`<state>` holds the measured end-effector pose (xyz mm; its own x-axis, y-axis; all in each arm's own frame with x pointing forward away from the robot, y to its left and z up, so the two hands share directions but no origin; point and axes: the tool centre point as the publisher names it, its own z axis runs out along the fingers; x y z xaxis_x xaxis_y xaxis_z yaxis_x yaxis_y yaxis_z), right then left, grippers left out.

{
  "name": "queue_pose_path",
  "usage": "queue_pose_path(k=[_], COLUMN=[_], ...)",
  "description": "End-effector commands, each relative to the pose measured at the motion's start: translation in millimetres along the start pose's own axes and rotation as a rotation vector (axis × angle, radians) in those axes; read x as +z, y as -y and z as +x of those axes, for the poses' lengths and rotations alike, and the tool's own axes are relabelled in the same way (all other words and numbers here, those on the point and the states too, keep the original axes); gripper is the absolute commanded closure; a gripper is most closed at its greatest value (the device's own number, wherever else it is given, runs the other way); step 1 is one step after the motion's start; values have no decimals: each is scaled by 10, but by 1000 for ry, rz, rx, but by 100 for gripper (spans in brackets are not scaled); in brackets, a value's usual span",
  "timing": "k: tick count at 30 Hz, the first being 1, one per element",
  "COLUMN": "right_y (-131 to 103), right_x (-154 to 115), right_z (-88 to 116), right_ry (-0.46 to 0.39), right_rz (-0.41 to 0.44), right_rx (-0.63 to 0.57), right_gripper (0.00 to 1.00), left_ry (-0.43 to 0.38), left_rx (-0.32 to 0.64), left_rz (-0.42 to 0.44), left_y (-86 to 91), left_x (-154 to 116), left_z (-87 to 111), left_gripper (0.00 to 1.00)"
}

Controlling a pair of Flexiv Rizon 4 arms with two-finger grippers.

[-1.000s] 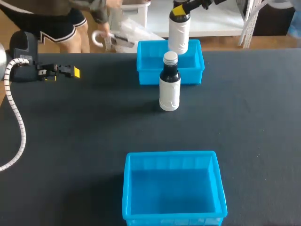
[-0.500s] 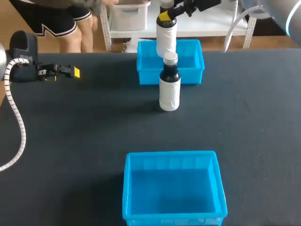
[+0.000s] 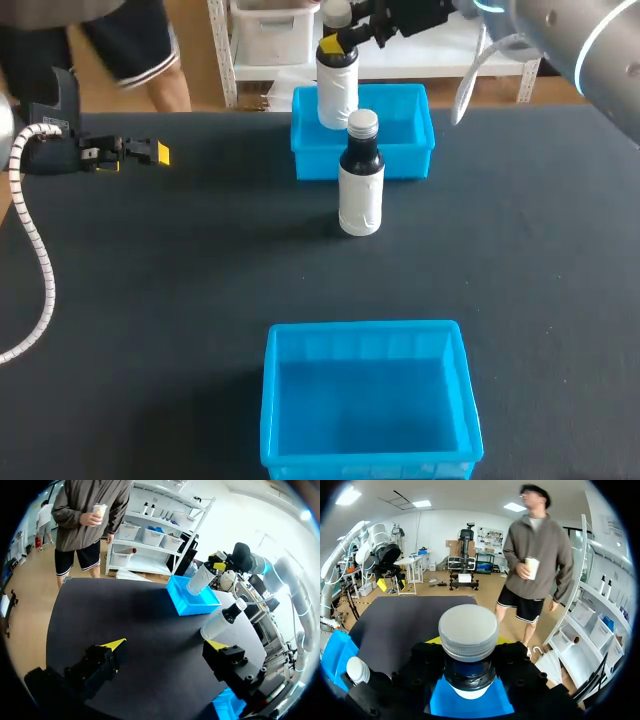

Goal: Pick up the bottle, and place it in the far bin if it is heavy, or in the near bin if it is light.

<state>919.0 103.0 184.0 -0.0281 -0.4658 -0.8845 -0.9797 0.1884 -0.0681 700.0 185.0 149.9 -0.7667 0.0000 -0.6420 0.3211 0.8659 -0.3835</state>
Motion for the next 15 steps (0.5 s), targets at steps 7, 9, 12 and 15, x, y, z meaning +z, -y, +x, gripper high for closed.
queue_pose_path(k=[7,9,12,15], right_y=[104,91,62,43], right_x=[116,139,182,215], right_z=[67,87,112,129], right_ry=[3,1,-1,-2], right_rz=[-390,-395,-402,-409], right_rx=[24,29,34,37], right_gripper=[100,100,100,100], left_ry=[0,0,0,0], left_rx=[0,0,0,0], left_rz=[0,0,0,0], left_y=[0,0,0,0], left_x=[0,0,0,0], left_z=[0,0,0,0], left_gripper=[0,0,0,0])
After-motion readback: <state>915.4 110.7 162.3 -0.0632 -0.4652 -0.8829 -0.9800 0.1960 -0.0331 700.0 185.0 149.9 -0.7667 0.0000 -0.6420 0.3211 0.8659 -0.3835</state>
